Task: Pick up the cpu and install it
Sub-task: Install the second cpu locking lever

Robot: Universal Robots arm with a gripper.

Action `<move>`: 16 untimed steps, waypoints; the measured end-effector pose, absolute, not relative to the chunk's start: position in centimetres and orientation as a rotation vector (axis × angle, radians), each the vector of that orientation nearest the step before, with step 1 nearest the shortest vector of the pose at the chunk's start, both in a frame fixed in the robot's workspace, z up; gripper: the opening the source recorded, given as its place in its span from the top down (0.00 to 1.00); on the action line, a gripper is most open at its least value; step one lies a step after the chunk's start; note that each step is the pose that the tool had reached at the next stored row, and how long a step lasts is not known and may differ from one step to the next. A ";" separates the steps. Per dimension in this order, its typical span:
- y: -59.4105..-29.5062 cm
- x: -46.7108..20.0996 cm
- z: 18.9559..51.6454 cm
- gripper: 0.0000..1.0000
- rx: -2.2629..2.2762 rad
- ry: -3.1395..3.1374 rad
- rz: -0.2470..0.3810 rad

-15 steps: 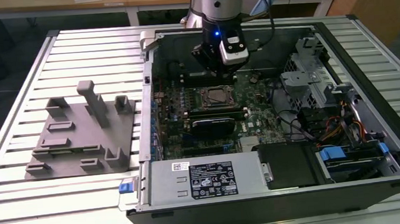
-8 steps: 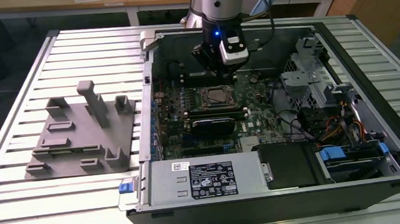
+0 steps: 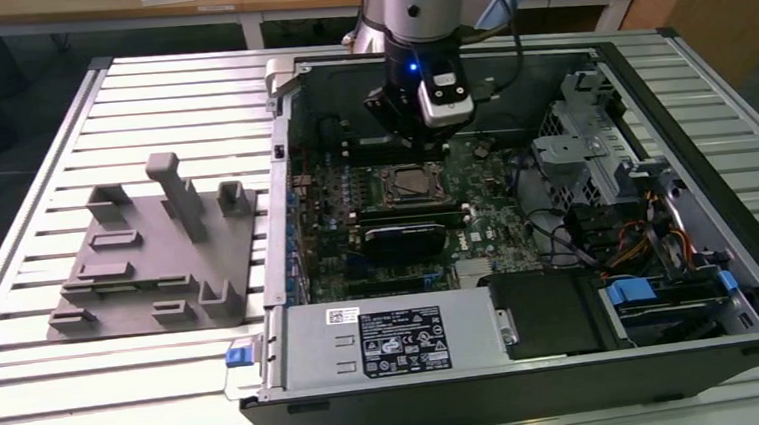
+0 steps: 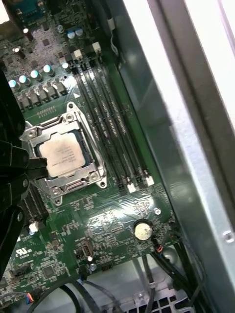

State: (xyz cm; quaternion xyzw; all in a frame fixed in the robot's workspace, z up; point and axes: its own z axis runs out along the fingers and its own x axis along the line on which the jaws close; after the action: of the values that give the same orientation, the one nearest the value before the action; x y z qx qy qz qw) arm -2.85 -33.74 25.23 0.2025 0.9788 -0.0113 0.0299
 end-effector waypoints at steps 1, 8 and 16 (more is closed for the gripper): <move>-33.9 -2.8 25.2 0.89 0.624 3.018 -0.035; -35.0 -2.8 25.1 0.89 0.622 3.018 -0.035; -35.9 -2.8 24.7 0.89 0.586 3.025 -0.033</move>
State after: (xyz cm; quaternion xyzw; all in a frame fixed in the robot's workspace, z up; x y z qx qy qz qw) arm -2.84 -35.86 24.69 0.1901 0.9813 -0.0108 0.0300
